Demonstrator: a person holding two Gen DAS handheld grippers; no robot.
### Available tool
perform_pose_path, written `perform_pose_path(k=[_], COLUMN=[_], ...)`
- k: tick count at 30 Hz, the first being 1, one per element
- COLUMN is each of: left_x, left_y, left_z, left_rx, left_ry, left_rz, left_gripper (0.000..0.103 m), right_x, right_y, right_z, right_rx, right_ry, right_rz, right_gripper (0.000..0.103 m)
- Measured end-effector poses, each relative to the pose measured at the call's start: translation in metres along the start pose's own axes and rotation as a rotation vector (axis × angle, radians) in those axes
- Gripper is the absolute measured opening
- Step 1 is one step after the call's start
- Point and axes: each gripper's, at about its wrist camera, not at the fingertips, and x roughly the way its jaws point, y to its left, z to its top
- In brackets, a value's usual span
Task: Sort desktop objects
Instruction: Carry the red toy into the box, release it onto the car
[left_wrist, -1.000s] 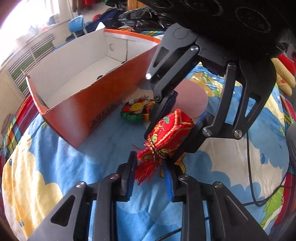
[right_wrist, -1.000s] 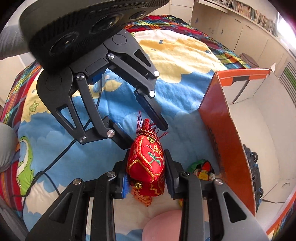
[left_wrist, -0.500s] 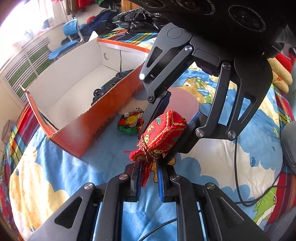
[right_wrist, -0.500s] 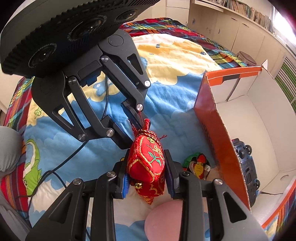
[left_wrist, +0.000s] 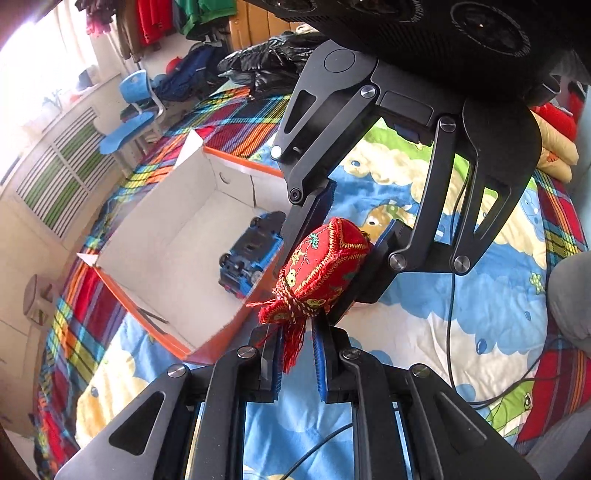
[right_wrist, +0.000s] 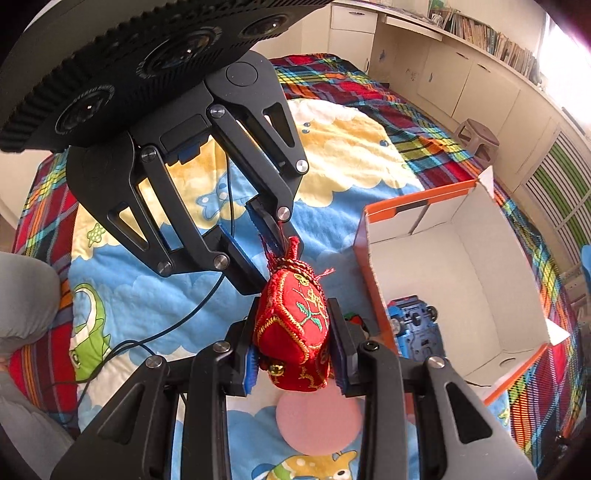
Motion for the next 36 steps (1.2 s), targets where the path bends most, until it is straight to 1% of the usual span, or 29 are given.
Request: perform_pose_path(k=[4,7,9,13,16,22,29,33,34,35,36], left_x=[-0.003,0.001,0.008,0.022,0.032,0.039,0.057,0.068,0.071,0.073,0.074], left_y=[0.02,0.034,0.04,0.043,0.046,0.048,0.059,0.056,0.054,0.054,0.053], left_z=[0.019,0.025,0.026,0.022,0.019,0.014,0.008,0.004,0.003,0.002,0.001], left_rx=[0.0,-0.02,-0.027,-0.03,-0.055,-0.072,-0.125,-0.118,-0.111,-0.108,-0.113], left_ry=[-0.011,-0.005,0.004,0.014,0.02,0.028,0.038,0.073,0.084,0.091,0.094], left_rz=[0.043,0.055,0.066,0.074,0.076,0.099,0.106,0.099,0.105,0.115,0.121], left_gripper=[0.011,0.011,0.011,0.011,0.011,0.011,0.011,0.012,0.014,0.018,0.02], right_x=[-0.013,-0.014,-0.011,-0.001,0.008,0.015,0.033,0.04,0.041,0.042,0.042], right_y=[-0.02,-0.036,-0.045,-0.058,-0.062,-0.067,-0.081,-0.084,-0.083,-0.082,-0.081], right_z=[0.011,0.018,0.019,0.015,0.012,0.009,0.006,0.003,0.002,0.002,0.001], right_rx=[0.0,0.014,0.039,0.074,0.091,0.111,0.165,0.181,0.177,0.171,0.166], right_ry=[-0.022,-0.041,-0.045,-0.047,-0.036,-0.033,-0.035,-0.011,-0.006,0.0,0.003], right_rz=[-0.041,-0.073,-0.076,-0.084,-0.084,-0.078,-0.08,-0.094,-0.103,-0.124,-0.154], right_gripper=[0.03,0.03,0.03,0.03,0.03,0.03,0.03,0.03,0.035,0.048,0.057])
